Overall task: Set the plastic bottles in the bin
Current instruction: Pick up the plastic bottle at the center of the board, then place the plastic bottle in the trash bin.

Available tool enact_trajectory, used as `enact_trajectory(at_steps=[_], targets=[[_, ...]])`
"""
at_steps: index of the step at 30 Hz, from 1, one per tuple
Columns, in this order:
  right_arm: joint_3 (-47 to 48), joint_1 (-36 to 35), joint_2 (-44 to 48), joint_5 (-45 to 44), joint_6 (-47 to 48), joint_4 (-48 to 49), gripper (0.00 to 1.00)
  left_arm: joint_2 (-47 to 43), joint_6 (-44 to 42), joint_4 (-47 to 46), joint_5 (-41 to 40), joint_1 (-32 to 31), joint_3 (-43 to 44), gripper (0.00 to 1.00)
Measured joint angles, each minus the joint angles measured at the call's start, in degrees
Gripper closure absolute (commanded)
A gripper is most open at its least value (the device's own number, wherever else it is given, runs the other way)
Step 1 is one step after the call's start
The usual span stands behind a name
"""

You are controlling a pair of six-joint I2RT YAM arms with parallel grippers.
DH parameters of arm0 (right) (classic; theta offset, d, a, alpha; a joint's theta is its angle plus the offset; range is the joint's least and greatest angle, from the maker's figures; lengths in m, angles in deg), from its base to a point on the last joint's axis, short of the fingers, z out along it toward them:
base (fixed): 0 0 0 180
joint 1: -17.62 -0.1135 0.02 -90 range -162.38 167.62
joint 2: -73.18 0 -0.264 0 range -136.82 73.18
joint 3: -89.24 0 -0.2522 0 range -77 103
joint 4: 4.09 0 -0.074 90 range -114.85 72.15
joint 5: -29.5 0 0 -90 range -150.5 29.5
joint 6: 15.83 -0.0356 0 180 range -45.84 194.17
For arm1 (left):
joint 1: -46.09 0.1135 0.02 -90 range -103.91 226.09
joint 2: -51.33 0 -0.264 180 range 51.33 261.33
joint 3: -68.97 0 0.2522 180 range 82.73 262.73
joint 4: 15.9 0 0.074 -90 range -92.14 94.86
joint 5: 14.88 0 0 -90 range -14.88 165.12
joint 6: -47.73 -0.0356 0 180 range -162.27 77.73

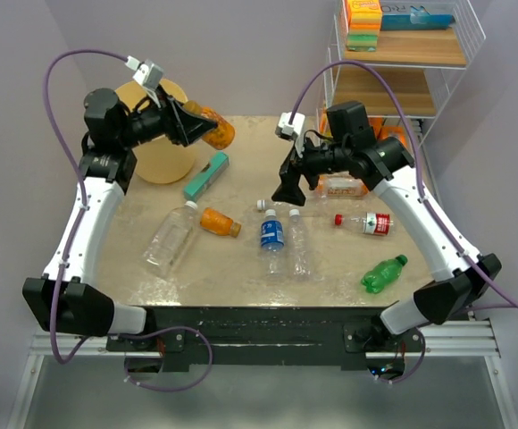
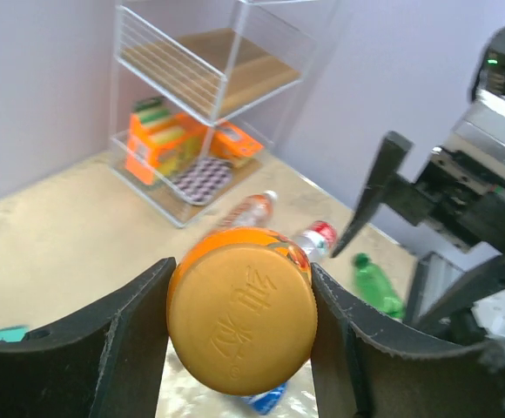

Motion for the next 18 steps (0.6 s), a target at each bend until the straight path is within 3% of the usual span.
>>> enact_trajectory(at_steps=[8, 18], targets=[[-2.58, 0.0, 3.23, -7.87, 0.22, 0.11, 0.01, 0.9, -10.21, 8.11, -10.91, 2.29, 5.42, 1.0], [-5.11, 0.04, 4.2, -15.63, -0.04, 0.2, 0.02, 7.52, -16.61, 10.36, -24.24, 5.44, 10.38, 1.0]])
